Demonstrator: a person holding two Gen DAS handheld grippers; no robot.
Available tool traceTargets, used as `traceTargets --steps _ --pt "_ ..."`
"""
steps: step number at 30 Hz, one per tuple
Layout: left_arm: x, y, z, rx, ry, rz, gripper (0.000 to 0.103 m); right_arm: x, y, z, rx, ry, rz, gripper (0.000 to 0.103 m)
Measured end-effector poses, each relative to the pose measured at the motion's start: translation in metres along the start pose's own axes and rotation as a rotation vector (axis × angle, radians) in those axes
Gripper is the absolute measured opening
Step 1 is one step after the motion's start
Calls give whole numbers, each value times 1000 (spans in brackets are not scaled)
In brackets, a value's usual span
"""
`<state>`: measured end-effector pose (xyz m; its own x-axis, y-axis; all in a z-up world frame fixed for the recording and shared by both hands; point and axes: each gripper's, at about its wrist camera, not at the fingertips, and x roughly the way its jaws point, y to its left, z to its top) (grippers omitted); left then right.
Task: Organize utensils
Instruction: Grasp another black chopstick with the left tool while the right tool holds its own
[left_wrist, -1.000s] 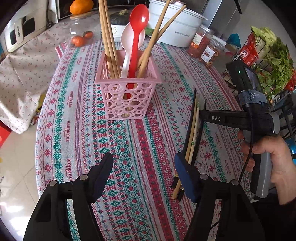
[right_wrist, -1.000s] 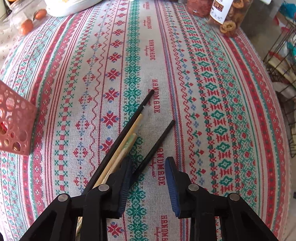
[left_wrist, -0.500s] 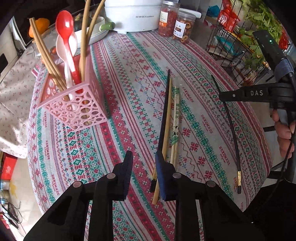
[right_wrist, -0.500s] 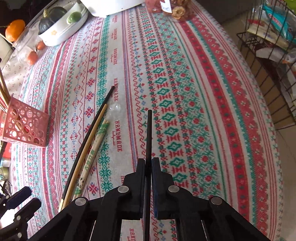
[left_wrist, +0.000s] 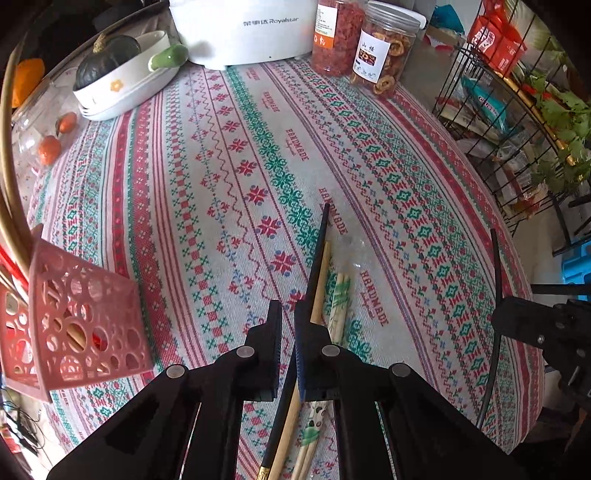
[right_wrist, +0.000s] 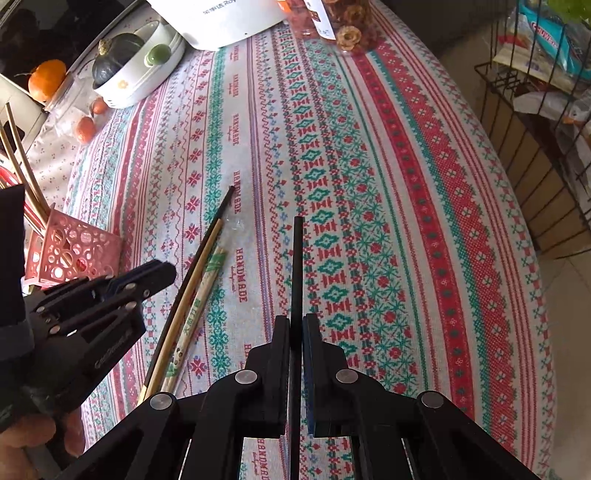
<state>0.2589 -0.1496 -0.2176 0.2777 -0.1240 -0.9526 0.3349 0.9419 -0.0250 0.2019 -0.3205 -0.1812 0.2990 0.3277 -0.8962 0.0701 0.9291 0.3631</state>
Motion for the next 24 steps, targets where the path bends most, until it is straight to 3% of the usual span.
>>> traceTargets --steps 8,18,24 --pt "23 0 15 -10 41 -17 3 2 -10 2 35 12 11 5" --pt "18 -8 17 12 41 -69 3 7 -18 3 61 30 8 5" --pt "25 -25 17 89 47 33 5 9 -17 2 62 36 7 5"
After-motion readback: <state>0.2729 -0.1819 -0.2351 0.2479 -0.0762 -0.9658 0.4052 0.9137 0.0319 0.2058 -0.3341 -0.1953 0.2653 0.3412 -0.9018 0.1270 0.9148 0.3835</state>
